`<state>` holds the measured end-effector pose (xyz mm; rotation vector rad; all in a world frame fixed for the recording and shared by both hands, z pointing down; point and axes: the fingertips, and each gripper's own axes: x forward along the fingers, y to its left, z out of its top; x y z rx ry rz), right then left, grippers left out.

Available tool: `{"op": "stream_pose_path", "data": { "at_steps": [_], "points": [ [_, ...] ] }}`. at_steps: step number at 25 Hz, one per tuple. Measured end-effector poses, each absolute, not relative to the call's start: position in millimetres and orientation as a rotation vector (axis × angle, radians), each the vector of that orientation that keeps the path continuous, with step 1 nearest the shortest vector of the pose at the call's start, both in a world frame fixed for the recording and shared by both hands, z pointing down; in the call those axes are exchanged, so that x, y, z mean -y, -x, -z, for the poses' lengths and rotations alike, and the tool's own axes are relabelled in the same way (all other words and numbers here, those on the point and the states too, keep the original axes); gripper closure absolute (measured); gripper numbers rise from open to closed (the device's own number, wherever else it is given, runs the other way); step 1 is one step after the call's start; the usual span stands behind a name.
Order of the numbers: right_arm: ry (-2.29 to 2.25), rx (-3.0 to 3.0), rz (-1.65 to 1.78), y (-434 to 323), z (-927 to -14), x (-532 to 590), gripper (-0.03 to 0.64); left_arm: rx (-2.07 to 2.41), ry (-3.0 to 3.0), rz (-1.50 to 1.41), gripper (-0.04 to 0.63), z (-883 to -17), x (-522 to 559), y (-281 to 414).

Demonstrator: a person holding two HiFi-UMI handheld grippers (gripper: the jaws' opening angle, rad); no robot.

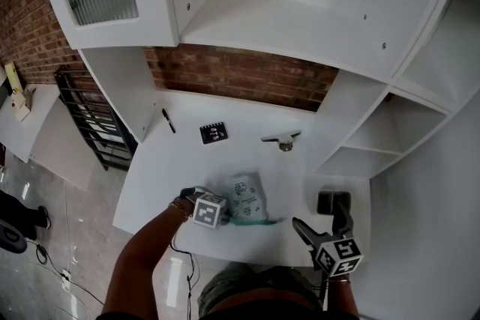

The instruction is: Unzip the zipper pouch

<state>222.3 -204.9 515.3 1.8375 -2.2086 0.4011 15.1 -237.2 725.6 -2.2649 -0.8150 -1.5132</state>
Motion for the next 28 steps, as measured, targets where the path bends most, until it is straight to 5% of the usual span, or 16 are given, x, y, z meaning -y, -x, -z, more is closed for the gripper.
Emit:
{"op": "stream_pose_path", "data": {
  "at_steps": [15, 28],
  "points": [
    [-1.682, 2.377, -0.413, -195.1, -510.2, 199.7, 0.075, 0.192, 3.046, 1.302, 0.540, -653.0, 229.9, -48.2],
    [-1.379, 2.669, -0.538, -138.5, -493.1, 194.1, 0.213, -0.233, 3.562, 0.809, 0.541, -559.1, 214.6, -54.6]
  ]
}}
